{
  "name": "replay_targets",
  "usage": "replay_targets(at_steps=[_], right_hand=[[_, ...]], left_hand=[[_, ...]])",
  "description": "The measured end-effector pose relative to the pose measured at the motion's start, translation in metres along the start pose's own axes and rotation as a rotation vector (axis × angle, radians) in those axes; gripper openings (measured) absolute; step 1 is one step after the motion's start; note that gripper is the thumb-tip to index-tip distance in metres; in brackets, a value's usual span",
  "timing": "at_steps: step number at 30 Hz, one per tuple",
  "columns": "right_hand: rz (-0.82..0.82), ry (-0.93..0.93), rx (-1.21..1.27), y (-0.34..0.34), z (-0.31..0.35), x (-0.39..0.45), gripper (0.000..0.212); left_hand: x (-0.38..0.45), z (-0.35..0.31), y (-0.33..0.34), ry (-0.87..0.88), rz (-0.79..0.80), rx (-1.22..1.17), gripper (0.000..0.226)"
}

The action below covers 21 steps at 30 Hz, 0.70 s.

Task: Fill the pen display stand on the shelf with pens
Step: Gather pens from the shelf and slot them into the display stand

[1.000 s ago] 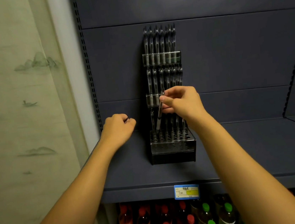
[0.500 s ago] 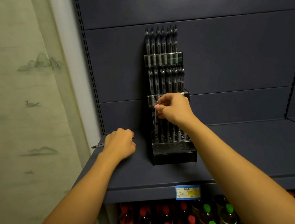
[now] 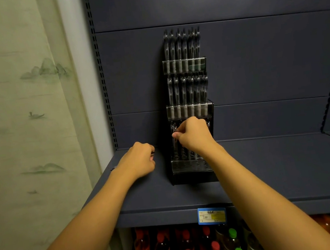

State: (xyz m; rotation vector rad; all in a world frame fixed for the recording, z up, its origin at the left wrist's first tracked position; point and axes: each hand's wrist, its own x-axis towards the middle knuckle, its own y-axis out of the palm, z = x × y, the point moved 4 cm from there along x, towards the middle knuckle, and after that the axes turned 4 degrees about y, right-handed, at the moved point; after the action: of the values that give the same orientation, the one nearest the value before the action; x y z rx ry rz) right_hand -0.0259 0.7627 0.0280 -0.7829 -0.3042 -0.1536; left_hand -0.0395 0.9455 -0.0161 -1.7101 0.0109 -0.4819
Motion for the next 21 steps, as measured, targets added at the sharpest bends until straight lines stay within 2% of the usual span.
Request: replay_targets(at_steps=[3,6,8,12,19,21], right_hand=[[-0.014,0.007,-0.093,-0.004,0.001,-0.006,0.033],[-0.081,-0.041,-0.085,-0.005,0.002,-0.015,0.023],[-0.019,-0.104,-0.004,-0.003,0.008,-0.024,0.019],[0.182,-0.147,0.116,0.011,0.019,-0.038,0.024],[0.221,-0.112,0.333,0.022,0.014,-0.041,0.017],[0.210,-0.091,0.362,0.024,0.012,-0.040,0.015]], left_hand=[[0.001,-0.001,-0.003,-0.003,-0.008,-0.028,0.027],[0.004,-0.004,-0.007,0.009,-0.019,-0.052,0.025],[0.006,-0.005,-0.010,0.018,-0.034,-0.076,0.021],[0.009,-0.014,-0.013,0.048,-0.026,-0.093,0.017],[0.009,-0.019,-0.009,0.062,-0.012,-0.145,0.006],[0.009,-0.019,-0.010,0.065,-0.018,-0.149,0.010]])
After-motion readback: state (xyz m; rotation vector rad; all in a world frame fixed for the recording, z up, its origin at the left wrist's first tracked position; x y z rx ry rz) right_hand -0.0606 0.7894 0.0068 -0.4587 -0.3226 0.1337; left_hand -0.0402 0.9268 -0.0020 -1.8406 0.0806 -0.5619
